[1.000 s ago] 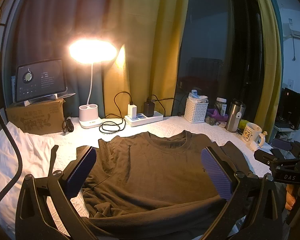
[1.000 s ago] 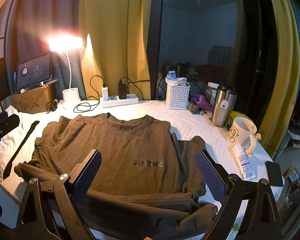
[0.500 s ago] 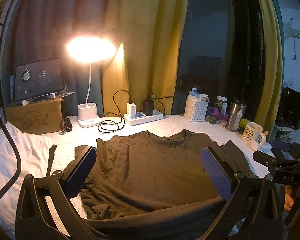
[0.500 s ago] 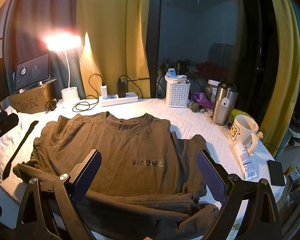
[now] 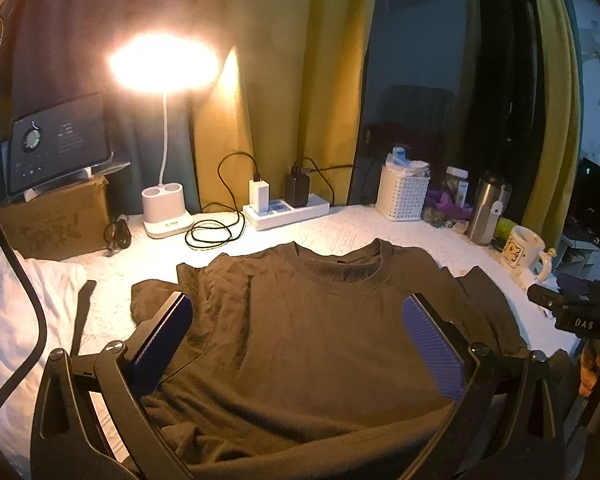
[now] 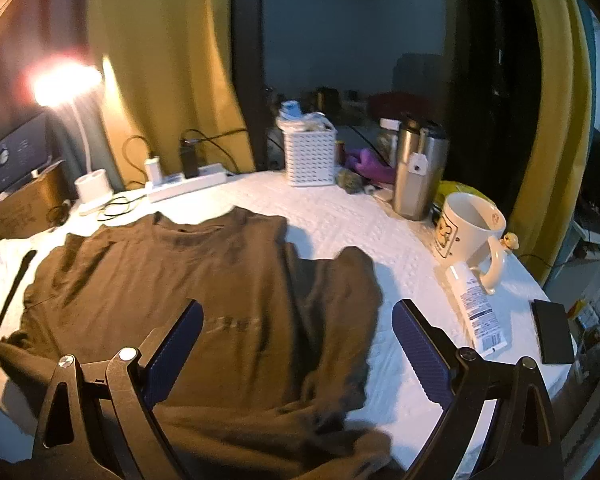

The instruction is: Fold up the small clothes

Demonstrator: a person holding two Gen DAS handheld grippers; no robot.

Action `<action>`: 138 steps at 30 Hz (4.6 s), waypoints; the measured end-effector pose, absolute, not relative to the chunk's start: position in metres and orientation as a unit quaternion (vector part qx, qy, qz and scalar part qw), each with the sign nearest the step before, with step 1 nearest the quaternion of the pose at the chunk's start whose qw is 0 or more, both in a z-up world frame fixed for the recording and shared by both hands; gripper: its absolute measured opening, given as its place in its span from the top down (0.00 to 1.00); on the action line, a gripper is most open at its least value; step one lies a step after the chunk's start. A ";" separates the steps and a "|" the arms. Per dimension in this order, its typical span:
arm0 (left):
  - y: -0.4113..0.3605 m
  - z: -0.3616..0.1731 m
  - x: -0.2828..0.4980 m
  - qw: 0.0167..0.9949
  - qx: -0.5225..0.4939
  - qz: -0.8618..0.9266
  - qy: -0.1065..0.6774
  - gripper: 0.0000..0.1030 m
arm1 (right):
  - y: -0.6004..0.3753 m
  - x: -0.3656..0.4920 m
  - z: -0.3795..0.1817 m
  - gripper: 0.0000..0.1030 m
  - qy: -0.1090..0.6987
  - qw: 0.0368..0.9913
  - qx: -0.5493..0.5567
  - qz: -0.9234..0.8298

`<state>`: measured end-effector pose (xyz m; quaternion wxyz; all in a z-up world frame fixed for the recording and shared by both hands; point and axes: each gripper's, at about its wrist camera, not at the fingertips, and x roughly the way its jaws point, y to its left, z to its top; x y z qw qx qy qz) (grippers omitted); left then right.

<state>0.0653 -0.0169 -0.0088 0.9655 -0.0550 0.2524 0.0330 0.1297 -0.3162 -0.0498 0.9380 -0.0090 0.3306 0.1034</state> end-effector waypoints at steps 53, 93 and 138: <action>0.031 -0.039 0.155 0.942 -0.035 0.084 0.324 0.00 | -0.395 0.247 -0.081 0.97 0.372 0.926 0.003 0.063; 0.177 -0.114 0.151 0.915 -0.115 0.079 0.379 0.96 | -0.179 0.230 -0.143 0.89 0.490 0.851 0.002 0.191; 0.018 -0.065 0.125 0.895 -0.034 -0.025 0.443 0.42 | -0.328 0.163 -0.101 0.12 0.385 0.899 0.067 0.200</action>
